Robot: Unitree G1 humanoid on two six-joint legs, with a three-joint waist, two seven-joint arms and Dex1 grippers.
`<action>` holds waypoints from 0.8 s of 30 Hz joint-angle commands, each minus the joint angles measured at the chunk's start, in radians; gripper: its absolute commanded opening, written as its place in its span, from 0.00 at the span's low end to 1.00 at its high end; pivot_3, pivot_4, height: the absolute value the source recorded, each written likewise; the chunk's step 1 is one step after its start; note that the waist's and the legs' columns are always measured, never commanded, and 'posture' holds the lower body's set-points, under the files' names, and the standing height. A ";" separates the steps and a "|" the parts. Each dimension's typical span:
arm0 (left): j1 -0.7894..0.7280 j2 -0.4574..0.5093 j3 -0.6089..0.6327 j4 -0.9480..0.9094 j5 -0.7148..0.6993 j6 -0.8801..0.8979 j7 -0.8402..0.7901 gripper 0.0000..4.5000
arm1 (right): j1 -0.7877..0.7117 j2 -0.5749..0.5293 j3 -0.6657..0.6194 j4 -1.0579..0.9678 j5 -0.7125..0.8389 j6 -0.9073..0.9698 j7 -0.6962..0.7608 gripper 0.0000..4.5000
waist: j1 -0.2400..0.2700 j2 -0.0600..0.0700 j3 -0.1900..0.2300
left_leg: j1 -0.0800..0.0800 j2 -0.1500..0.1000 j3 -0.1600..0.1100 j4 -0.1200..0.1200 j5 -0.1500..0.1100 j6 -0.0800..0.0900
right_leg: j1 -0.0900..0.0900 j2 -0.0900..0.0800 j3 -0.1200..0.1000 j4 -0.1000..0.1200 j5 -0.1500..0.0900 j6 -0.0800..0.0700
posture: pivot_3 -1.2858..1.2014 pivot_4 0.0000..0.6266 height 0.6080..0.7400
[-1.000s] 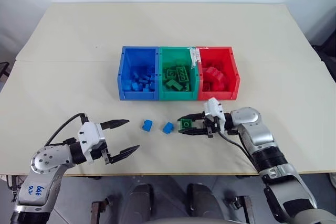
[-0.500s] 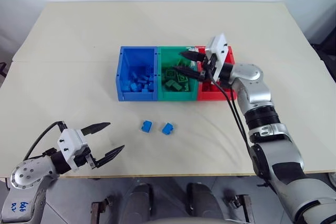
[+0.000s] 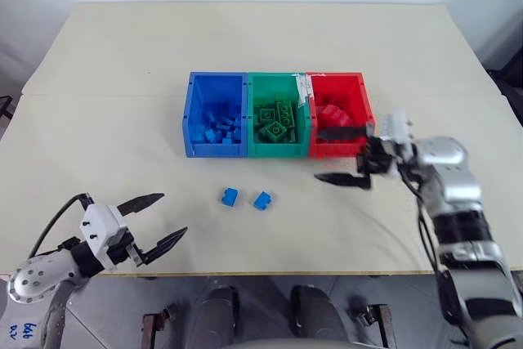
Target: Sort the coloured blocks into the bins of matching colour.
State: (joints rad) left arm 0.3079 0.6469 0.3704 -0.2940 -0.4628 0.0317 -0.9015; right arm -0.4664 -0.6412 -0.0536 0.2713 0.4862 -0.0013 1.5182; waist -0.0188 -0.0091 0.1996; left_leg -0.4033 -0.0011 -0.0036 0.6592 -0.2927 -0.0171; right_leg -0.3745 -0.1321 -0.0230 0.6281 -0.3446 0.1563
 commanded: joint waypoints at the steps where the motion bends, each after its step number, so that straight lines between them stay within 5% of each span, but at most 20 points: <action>1: -0.003 0.022 0.038 0.041 -0.008 -0.029 -0.034 1.00 | 0.100 -0.034 -0.083 -0.062 0.036 -0.081 0.032 1.00 | -0.004 0.000 0.000 | 0.000 0.000 0.001 0.000 0.000 0.000 | 0.000 0.000 0.001 0.000 0.000 0.000 | 0.52 0.24 1.00; 9: -0.082 0.069 0.034 0.165 -0.013 -0.081 -0.118 1.00 | 0.264 -0.071 -0.163 -0.153 0.073 -0.051 -0.027 1.00 | -0.007 0.000 0.000 | 0.003 0.003 0.010 0.000 0.000 -0.001 | 0.000 0.001 0.002 0.001 0.000 0.000 | 0.52 0.24 1.00; 16: -0.362 0.081 -0.242 -0.053 -0.035 0.176 -0.098 1.00 | 0.284 -0.079 -0.169 -0.240 0.102 -0.006 -0.048 1.00 | 0.025 0.000 0.000 | 0.002 0.004 0.008 0.003 0.000 0.000 | 0.001 0.000 0.002 0.001 0.003 0.001 | 0.52 0.24 1.00; 20: -0.498 0.075 -0.417 -0.075 0.045 0.311 -0.071 1.00 | 0.307 -0.087 -0.172 -0.279 0.102 0.024 -0.071 1.00 | 0.018 0.000 0.000 | 0.001 0.001 0.008 0.004 0.001 0.000 | 0.001 0.001 0.002 0.001 0.003 0.002 | 0.52 0.24 1.00; 24: -0.638 -0.005 -0.585 -0.001 0.198 0.263 -0.040 1.00 | 0.328 -0.084 -0.177 -0.297 0.092 0.014 -0.096 1.00 | 0.019 0.000 -0.001 | 0.001 0.001 0.009 0.003 0.001 0.000 | 0.000 0.002 0.003 0.002 0.003 0.002 | 0.52 0.24 1.00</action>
State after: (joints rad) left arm -0.2941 0.6571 -0.1693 -0.3210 -0.3350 0.3225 -0.9614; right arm -0.1426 -0.7142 -0.2059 0.0124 0.5707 0.0222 1.4347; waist -0.0003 -0.0090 0.1991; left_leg -0.4025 0.0000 0.0056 0.6635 -0.2921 -0.0171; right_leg -0.3741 -0.1302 -0.0204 0.6291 -0.3414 0.1578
